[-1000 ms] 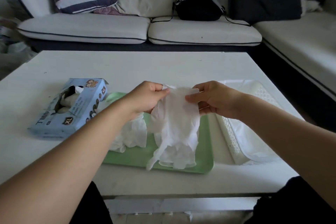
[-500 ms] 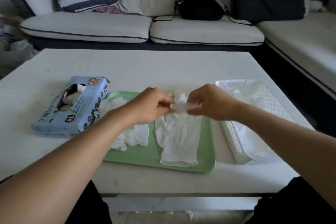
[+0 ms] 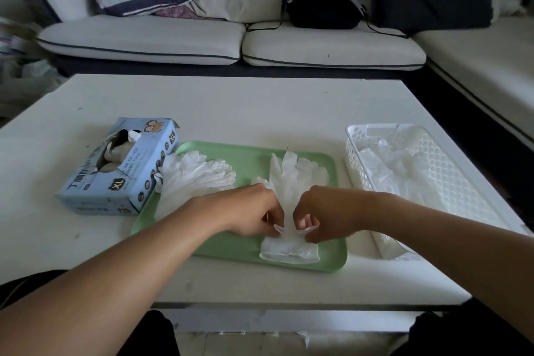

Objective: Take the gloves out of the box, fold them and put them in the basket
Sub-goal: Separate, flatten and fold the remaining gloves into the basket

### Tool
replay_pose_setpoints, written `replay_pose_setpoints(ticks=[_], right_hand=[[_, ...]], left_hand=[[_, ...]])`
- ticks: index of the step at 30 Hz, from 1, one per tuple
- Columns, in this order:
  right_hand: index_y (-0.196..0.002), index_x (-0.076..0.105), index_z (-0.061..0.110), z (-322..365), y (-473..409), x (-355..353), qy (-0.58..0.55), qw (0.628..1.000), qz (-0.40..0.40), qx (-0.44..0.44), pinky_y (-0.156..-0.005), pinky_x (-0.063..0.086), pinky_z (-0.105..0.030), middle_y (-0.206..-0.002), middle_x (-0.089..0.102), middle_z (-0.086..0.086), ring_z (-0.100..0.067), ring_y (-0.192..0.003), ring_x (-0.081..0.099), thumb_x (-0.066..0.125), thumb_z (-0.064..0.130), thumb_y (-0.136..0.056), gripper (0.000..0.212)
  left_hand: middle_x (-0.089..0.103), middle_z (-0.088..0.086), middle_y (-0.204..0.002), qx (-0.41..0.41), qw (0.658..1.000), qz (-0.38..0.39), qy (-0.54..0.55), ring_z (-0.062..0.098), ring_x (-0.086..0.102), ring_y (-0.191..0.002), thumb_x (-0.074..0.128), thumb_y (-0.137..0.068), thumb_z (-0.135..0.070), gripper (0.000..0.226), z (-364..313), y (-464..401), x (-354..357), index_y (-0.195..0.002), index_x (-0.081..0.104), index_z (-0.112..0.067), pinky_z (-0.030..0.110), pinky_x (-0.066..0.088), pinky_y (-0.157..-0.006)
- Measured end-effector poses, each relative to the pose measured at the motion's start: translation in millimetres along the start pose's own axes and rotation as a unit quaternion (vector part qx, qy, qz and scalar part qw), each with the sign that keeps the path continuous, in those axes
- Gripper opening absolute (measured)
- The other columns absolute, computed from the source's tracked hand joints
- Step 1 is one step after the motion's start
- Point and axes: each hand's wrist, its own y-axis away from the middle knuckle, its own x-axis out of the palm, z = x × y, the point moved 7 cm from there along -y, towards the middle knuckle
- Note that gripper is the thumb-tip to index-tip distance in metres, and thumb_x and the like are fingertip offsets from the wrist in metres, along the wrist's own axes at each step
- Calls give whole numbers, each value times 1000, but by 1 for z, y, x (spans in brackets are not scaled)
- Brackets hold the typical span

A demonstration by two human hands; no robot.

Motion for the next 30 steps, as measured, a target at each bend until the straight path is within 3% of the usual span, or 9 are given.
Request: replay_pose_setpoints(ticks=[5, 8, 12, 19, 25, 28, 30], right_hand=[[-83, 71, 23, 3, -6, 4, -30, 998, 56, -3, -67, 45, -16, -66, 62, 17, 4, -64, 57, 76, 31, -85, 10], [-82, 73, 24, 2, -9, 1, -49, 997, 52, 5, -64, 41, -13, -66, 62, 17, 7, -61, 56, 77, 41, -83, 18], [-88, 74, 19, 4, -16, 4, -74, 997, 30, 23, -58, 39, -8, -70, 62, 16, 4, -62, 55, 81, 47, -78, 31], [-86, 71, 18, 19, -24, 16, -48, 997, 62, -7, -61, 39, -11, -66, 56, 19, 3, -61, 52, 73, 27, -89, 9], [-94, 75, 16, 14, -25, 16, -108, 991, 71, 11, -62, 45, -12, -76, 69, 11, -5, -69, 65, 72, 30, -91, 15], [-83, 69, 14, -6, -17, -10, -162, 985, -4, 65, -55, 53, -20, -77, 71, -2, -13, -61, 69, 74, 24, -90, 13], [-78, 65, 15, -20, -10, -25, -80, 990, -58, 98, -54, 49, -15, -83, 72, -9, -13, -60, 66, 75, 27, -89, 19]], left_hand=[[72, -18, -100, -39, 998, 56, -9, 4, 67, -95, 81, -79, -53, 32, -2, 3, 2, -104, 77, -34, 34, 58, -88], [72, -14, -93, -69, 998, 4, 3, 10, 68, -87, 74, -78, -66, 40, 4, 3, -13, -98, 76, -32, 37, 59, -81], [65, -2, -115, -155, 976, -135, -72, 22, 62, -105, 78, -81, -54, 55, 34, 2, -37, -123, 63, -22, 37, 51, -89], [58, 7, -136, -189, 969, -151, -46, 27, 56, -122, 78, -84, -45, 69, 55, -8, -32, -141, 50, -17, 39, 48, -98], [56, 9, -129, -173, 961, -168, -133, 31, 60, -111, 76, -88, -35, 62, 37, -8, -35, -136, 43, -14, 44, 52, -88], [52, 5, -126, -145, 958, -200, -143, 27, 60, -104, 81, -84, -33, 60, 20, -4, -47, -130, 47, -15, 41, 52, -81], [53, 0, -119, -114, 964, -213, -113, 22, 59, -97, 83, -82, -36, 50, 5, -1, -52, -120, 54, -19, 36, 50, -77]])
